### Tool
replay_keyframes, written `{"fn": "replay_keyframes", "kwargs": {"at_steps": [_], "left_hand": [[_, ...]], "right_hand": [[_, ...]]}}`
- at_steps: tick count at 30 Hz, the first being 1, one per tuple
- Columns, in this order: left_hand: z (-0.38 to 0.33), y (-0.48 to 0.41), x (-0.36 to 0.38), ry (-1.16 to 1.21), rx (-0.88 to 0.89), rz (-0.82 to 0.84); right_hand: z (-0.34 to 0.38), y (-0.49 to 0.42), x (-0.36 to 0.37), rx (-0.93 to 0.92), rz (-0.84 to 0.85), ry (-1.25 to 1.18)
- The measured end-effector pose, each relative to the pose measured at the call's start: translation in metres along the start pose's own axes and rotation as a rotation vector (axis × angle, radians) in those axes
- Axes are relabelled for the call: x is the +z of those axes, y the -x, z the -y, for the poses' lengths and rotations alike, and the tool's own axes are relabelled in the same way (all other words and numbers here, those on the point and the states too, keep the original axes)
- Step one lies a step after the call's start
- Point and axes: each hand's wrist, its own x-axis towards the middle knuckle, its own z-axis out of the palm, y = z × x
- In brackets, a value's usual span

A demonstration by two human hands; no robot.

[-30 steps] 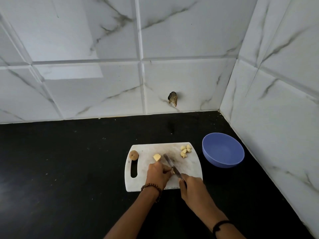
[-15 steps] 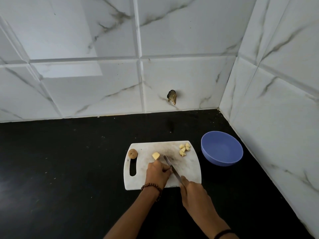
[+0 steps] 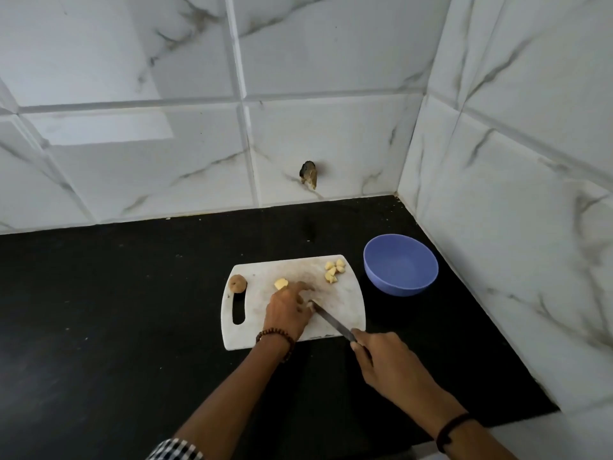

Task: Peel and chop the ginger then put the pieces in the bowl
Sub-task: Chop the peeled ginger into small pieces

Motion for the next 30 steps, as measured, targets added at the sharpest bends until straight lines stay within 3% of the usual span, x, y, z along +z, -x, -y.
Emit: {"fn": "replay_keyframes", "kwargs": {"at_steps": [5,21,30], "left_hand": [[-0.001,-0.003,-0.001,-0.16,0.123,0.082],[0.003,-0.007,0.002,-0.162,0.122,0.054],[0.004,-0.008,-0.001,-0.16,0.155,0.088]], "right_hand": [[0.001,-0.003,-0.017,0.014,0.095,0.061],[0.027,-0.025,-0.066,0.012,0.279,0.237],[0.008,-0.022,-0.054,0.06,0.192,0.025]]}}
